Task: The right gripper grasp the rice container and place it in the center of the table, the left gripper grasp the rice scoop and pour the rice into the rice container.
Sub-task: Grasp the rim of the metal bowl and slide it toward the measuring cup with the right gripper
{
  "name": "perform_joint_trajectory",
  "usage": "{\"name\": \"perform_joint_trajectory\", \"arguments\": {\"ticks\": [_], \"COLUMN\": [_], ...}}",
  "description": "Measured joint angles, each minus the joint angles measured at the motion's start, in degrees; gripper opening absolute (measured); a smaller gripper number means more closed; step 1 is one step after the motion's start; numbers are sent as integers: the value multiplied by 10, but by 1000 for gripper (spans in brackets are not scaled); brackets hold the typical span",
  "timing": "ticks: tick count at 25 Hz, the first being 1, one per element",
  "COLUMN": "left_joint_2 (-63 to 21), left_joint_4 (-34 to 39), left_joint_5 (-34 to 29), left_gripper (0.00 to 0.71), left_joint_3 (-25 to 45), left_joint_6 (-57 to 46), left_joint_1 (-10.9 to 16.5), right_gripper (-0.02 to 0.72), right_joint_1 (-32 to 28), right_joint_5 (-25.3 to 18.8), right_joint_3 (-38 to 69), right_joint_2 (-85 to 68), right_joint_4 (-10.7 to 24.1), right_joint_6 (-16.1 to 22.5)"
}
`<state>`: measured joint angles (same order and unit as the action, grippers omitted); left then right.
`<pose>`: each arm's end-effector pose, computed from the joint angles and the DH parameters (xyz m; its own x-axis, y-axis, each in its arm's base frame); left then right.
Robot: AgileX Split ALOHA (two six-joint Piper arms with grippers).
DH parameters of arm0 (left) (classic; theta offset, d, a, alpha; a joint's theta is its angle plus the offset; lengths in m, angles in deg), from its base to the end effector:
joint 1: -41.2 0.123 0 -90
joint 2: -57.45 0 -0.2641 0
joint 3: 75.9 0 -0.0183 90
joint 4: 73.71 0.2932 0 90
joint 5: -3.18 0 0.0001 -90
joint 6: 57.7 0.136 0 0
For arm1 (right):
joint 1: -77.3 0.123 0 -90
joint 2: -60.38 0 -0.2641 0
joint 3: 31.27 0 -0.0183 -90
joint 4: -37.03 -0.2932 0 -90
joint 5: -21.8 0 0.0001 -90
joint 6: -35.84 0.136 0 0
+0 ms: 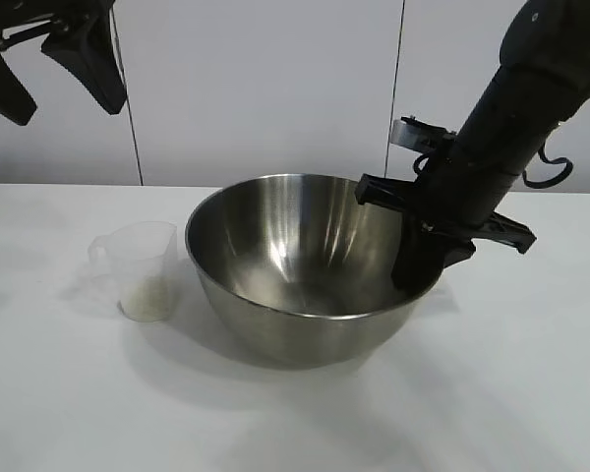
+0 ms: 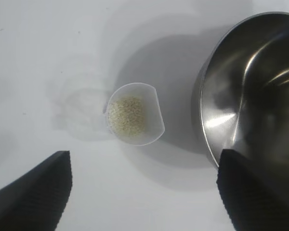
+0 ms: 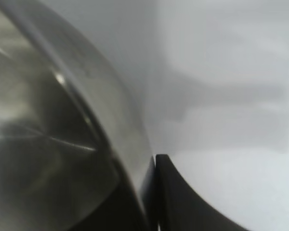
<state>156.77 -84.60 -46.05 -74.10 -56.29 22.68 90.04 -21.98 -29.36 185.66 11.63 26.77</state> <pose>0.3746 -0.1460 0.2286 -0.8540 0.1815 -0.4876 0.2985 0.9385 -0.1734 0.4046 0.1329 0.0489 -0.9865 -0.0555 -0.1540 -0.1031 0.9413 0.3215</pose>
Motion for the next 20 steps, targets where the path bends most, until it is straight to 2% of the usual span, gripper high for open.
{"name": "perform_joint_trajectory", "arguments": {"ticks": [5,7,9,13,15,17,20], "left_joint_2": [0,0,0,0,0,0,0], "left_joint_4": [0,0,0,0,0,0,0], "left_joint_5": [0,0,0,0,0,0,0], "left_gripper": [597,597,597,597,597,597,597], "left_joint_3": [0,0,0,0,0,0,0], "left_joint_6": [0,0,0,0,0,0,0], "left_joint_1": [0,0,0,0,0,0,0], "right_gripper": [10,34,137,425,477,497,505], "right_joint_1": [0,0,0,0,0,0,-2], "right_joint_5": [-4,-8,-25,-64,-92,-125,-168], "right_joint_3": [-1,-1,-6,-34,-59,-92,-138], "right_joint_2": [12,12,12,12,12,12,2], "right_joint_4": [-12,-16,-22,-11,-1,17,69], "right_joint_6": [1,1,2,3,6,13,32]}}
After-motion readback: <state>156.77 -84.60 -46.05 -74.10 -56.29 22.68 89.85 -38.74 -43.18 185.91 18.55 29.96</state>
